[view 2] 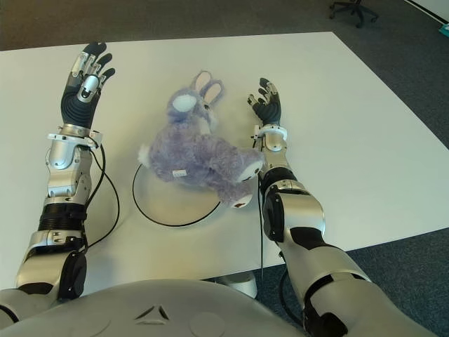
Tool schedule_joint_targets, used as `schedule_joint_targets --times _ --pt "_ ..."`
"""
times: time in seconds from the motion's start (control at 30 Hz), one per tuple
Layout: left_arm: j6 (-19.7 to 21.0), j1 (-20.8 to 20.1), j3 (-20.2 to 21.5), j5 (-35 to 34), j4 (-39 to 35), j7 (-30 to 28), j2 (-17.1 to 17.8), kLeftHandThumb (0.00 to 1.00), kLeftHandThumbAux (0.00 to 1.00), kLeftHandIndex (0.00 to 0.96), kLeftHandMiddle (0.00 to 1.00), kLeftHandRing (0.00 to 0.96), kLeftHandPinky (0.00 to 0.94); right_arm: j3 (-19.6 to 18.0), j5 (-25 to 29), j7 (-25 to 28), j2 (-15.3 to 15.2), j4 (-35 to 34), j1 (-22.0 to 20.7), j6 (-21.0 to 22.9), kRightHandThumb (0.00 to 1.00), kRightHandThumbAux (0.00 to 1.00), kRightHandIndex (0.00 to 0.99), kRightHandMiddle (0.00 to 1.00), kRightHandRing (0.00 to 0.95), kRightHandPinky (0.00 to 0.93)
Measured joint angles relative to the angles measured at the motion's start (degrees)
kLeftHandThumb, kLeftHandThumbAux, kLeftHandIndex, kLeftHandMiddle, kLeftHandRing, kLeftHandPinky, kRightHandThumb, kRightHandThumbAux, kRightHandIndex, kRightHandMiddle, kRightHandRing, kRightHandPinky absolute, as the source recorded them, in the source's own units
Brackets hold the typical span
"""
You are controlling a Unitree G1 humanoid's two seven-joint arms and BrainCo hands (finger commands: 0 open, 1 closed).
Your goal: Put the doll into the plate.
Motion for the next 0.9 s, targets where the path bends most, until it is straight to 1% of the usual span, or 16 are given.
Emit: schedule_joint_targets --times 0.1,0.13,0.2,0.3,0.43,0.47,0.57,0.77,0.8,0.9 --pt "0.28 -0.91 0.33 0.02 1.23 0.0 0.13 0.0 0.414 0.0 0.081 0.075 0.077 -0.01 -0.02 -0.07 0.0 0.01 0.0 0.0 0.582 0.869 0.15 0.135 0.106 0.113" --pt "0.42 -1.26 0.51 0.04 1.9 0.0 0.22 0.0 0.419 0.0 0.087 0.082 0.084 0.0 -0.03 -0.1 0.0 0.01 -0.01 0.0 0.553 0.867 0.152 0.135 0.107 0.12" --pt "0.61 -2.2 0.73 0.06 3.55 0.0 0.38 0.0 0.421 0.0 0.092 0.086 0.087 0.01 -0.06 -0.22 -0.01 0.01 0.0 0.0 0.528 0.867 0.151 0.134 0.106 0.123" --pt "0.93 -3.21 0.9 0.09 5.38 0.05 0.53 0.0 0.423 0.0 0.099 0.093 0.084 0.03 -0.1 -0.3 -0.02 0.02 -0.01 0.0 0.517 0.866 0.148 0.132 0.103 0.118" --pt "1.41 -3.99 1.01 0.11 7.18 0.27 0.55 0.0 0.429 0.0 0.105 0.097 0.069 0.03 -0.09 -0.3 -0.04 0.02 -0.05 0.0 0.53 0.871 0.146 0.136 0.103 0.112" --pt "1.51 -4.29 1.03 0.11 7.78 0.31 0.55 0.0 0.434 0.003 0.109 0.099 0.069 0.03 -0.08 -0.28 -0.04 0.02 -0.05 0.0 0.554 0.874 0.144 0.138 0.103 0.103" --pt "2.11 -5.26 1.1 0.09 9.21 0.78 0.55 0.0 0.438 0.007 0.112 0.098 0.055 0.0 -0.08 -0.19 -0.04 0.03 -0.07 0.0 0.571 0.873 0.14 0.136 0.099 0.101" --pt "2.89 -7.75 1.23 0.12 13.34 1.29 0.6 0.0 0.436 0.004 0.11 0.091 0.037 -0.1 -0.03 0.14 -0.03 0.04 -0.08 0.0 0.558 0.874 0.137 0.127 0.094 0.106" --pt "2.9 -8.08 1.27 0.13 13.98 1.31 0.64 0.0 0.431 0.001 0.111 0.09 0.015 -0.11 -0.02 0.17 -0.04 0.04 -0.09 0.0 0.564 0.873 0.135 0.123 0.092 0.104" --pt "2.76 -9.69 1.4 0.24 17.53 1.31 0.94 0.0 0.428 0.0 0.117 0.094 0.005 -0.13 -0.01 0.35 -0.05 0.05 -0.12 0.0 0.577 0.872 0.135 0.125 0.093 0.105"
